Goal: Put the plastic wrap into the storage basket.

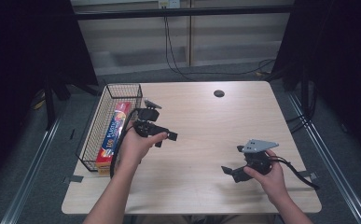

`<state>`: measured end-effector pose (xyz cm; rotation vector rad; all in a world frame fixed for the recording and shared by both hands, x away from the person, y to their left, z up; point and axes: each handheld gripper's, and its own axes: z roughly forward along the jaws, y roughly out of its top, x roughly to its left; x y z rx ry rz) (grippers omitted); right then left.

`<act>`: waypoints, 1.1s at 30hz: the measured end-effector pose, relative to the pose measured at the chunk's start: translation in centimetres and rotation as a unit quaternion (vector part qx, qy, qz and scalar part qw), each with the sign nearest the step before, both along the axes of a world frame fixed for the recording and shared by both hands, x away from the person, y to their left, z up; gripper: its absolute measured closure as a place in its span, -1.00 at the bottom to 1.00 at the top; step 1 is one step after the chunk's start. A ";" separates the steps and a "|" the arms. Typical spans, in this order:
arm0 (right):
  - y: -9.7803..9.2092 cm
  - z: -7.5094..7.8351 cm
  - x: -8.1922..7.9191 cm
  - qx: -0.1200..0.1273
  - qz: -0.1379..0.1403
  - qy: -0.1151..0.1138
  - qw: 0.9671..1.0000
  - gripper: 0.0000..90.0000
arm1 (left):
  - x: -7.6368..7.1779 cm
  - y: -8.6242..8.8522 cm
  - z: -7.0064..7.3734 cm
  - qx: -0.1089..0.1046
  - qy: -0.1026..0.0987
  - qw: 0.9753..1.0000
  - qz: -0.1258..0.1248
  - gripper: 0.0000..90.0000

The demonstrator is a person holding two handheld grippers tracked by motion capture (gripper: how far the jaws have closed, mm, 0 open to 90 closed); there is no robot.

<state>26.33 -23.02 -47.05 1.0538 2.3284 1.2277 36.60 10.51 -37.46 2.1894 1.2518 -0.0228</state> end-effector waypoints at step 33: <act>0.1 0.0 0.0 0.000 0.007 0.000 1.000 -1.00 | -2.3 -3.8 -5.5 0.009 -0.013 0.999 -0.042 -0.72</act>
